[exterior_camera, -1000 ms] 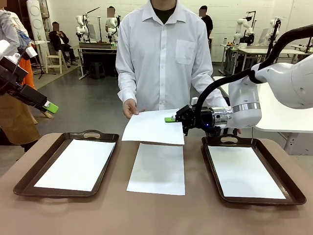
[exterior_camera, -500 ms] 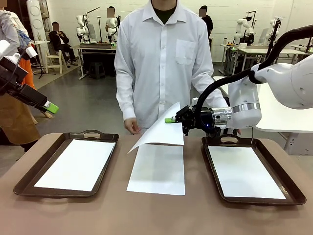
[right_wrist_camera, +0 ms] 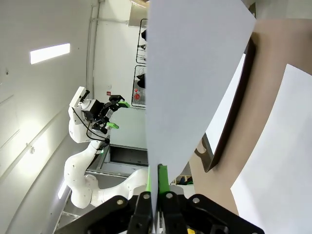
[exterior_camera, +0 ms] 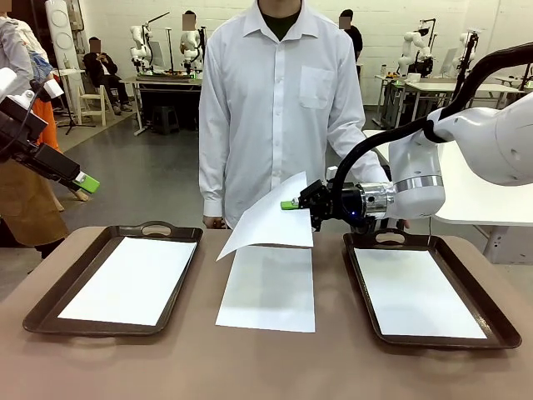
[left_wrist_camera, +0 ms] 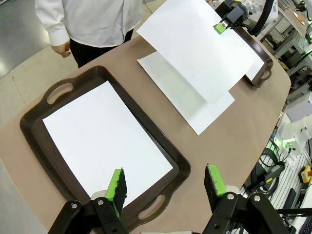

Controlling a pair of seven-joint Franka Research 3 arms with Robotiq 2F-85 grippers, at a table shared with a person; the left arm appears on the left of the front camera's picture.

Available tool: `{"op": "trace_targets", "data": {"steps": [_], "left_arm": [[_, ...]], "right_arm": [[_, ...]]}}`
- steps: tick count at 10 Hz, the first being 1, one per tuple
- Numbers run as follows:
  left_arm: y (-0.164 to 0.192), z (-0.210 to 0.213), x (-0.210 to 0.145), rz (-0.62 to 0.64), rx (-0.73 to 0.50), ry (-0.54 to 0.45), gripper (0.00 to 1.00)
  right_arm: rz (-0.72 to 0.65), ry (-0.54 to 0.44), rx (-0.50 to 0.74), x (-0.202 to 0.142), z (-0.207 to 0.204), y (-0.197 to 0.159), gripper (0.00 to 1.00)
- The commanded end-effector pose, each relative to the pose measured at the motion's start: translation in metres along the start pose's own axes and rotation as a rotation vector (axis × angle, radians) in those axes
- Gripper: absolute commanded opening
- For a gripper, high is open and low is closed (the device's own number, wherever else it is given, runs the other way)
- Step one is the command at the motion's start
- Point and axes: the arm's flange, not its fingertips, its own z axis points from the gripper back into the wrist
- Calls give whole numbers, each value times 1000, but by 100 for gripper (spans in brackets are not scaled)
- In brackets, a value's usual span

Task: Sort the A4 documents.
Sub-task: Place the A4 Paper in the designated Handle tray.

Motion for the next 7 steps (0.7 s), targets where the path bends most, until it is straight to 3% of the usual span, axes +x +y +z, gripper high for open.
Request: {"op": "trace_targets", "data": {"steps": [1,5,7], "left_arm": [[1,0,-2,-20,5,2,83],[1,0,-2,-20,5,2,83],[1,0,-2,-20,5,2,83]], "right_arm": [[-5,-5,-9,-1,-2,-1,0],[0,0,0,0,0,0,1],[-77,-2,-106,-19,17,7,1]]}}
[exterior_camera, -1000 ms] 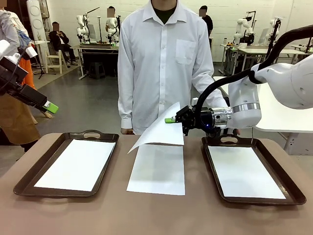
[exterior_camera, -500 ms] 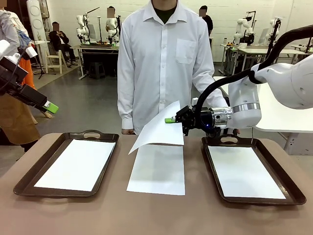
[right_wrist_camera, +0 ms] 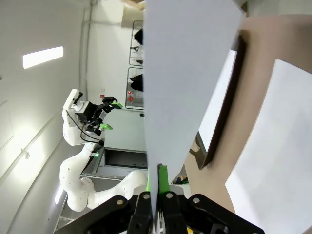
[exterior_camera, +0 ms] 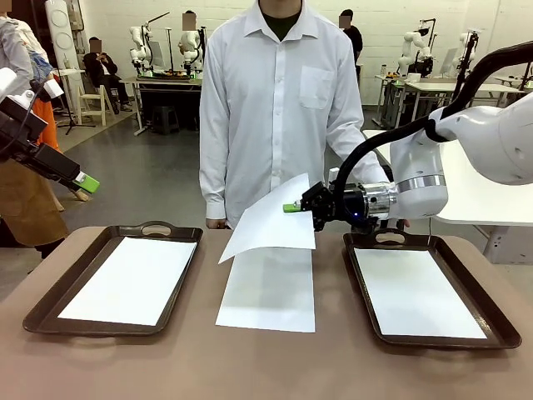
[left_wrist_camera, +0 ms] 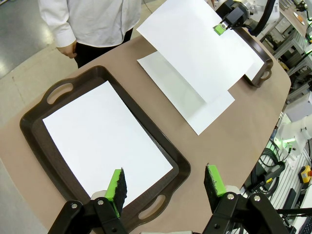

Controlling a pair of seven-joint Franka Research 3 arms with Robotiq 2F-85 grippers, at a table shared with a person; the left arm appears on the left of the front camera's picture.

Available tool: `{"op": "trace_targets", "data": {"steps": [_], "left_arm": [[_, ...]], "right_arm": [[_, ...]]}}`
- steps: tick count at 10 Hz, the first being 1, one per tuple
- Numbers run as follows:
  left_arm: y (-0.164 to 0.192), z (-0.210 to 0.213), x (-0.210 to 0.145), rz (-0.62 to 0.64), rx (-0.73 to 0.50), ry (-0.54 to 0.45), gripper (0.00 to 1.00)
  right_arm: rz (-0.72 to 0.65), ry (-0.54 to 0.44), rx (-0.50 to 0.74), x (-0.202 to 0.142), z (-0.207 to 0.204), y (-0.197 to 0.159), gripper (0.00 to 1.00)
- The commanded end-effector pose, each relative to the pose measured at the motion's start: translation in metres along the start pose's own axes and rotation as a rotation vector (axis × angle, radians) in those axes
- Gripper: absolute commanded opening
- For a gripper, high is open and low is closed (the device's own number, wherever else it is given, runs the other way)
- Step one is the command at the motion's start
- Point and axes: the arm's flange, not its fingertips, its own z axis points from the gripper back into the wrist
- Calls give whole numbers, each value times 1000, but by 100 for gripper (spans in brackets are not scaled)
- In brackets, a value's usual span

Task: Sort the A4 documents.
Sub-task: Place the A4 Paper in the designated Handle tray.

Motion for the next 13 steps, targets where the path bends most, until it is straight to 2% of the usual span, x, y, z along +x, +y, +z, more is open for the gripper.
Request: {"op": "trace_targets", "data": {"steps": [1,5,7,9,11,13], "left_arm": [[1,0,-2,-20,5,2,83],[1,0,-2,-20,5,2,83],[1,0,-2,-20,5,2,83],[1,0,-2,-20,5,2,83],[1,0,-2,-20,5,2,83],[1,0,-2,-20,5,2,83]], "right_arm": [[-76,34,-68,-20,31,7,1],[-56,40,-169,-52,127,23,1],[-68,39,-232,-74,171,14,1],[-31,76,-214,-86,205,4,1],[13,133,-225,-88,230,-12,1],[-34,112,-251,-85,256,-24,1]]}}
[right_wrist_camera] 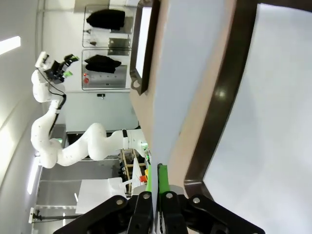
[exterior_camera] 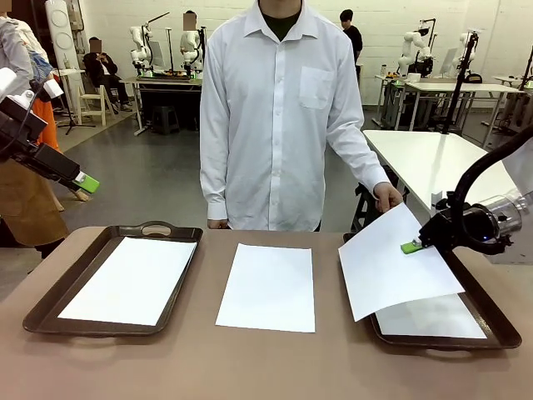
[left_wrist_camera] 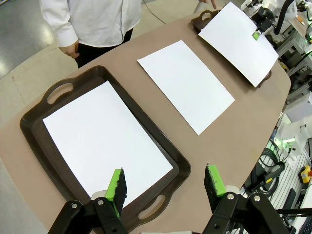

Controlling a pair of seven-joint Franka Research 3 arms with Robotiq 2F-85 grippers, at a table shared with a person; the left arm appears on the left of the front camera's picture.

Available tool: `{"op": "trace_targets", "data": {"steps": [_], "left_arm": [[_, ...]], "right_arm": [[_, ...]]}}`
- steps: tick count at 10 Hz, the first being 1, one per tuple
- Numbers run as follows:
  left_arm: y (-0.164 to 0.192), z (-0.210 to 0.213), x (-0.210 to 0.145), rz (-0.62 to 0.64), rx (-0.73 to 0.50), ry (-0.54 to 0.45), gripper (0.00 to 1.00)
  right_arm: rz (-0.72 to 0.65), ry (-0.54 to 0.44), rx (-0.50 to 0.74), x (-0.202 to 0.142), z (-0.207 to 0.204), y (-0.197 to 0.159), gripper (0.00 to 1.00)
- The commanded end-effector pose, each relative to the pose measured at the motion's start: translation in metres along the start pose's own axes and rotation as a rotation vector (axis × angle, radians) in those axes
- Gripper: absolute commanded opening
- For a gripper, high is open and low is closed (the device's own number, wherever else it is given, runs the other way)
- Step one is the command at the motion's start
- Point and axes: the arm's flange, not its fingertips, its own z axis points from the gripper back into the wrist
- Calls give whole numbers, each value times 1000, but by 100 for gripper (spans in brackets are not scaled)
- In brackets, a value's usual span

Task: Sort the A4 documents.
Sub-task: Place the A4 Paper in the designated Handle tray.

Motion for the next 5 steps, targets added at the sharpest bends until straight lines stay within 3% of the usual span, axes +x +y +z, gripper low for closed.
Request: {"op": "trace_targets", "data": {"steps": [1,5], "left_arm": [[0,0,-2,-20,5,3,83],[0,0,-2,-20,5,3,83]], "right_arm": [[-25,22,-15,9,19,-7,1],[-149,84,-125,9,35,-28,1]]}}
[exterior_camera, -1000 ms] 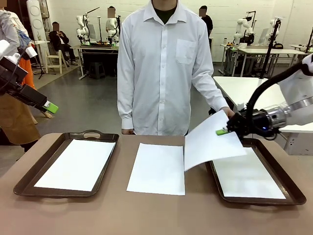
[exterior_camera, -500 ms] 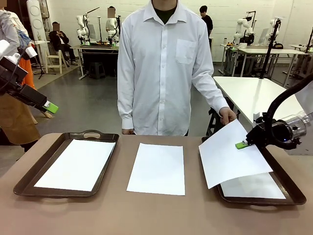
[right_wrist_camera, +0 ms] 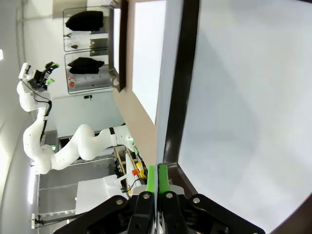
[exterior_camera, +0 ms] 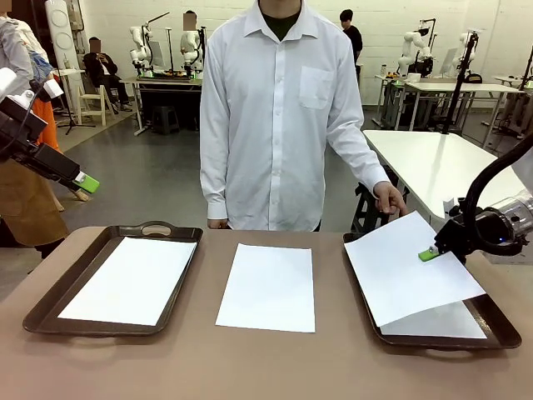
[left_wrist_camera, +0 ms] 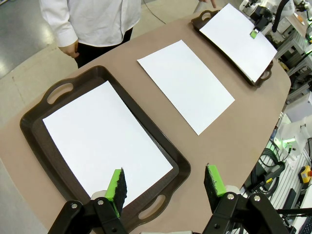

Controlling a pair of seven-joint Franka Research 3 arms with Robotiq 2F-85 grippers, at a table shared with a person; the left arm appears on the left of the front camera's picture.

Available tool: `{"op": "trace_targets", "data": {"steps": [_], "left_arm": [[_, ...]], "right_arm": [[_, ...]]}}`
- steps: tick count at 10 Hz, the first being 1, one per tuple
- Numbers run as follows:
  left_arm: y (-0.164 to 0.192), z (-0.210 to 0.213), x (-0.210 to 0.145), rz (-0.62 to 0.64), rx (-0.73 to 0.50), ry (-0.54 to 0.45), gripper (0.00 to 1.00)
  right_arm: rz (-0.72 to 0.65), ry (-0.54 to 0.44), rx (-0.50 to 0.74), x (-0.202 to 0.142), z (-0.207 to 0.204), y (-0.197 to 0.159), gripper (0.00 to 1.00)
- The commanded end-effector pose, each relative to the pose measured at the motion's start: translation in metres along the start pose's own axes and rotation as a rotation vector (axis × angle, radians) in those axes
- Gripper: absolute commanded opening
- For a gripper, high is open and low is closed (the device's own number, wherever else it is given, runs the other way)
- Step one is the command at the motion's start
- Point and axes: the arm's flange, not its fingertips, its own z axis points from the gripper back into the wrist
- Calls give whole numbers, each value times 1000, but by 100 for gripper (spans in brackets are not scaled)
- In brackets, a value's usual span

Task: Sort the A4 documents.
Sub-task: Place the A4 Paper in the designated Handle tray.

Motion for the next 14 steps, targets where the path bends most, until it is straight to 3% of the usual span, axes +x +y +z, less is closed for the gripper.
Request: {"op": "trace_targets", "data": {"steps": [1,3,8,14], "left_arm": [[0,0,-2,-20,5,3,83],[0,0,-2,-20,5,3,83],[0,0,-2,-20,5,3,83],[0,0,-2,-20,5,3,83]], "right_arm": [[-67,58,-38,7,0,-8,1],[-112,50,-69,10,-5,-14,1],[-157,-101,-203,3,-11,-17,1],[-149,-18,-227,8,4,-6,3]]}}
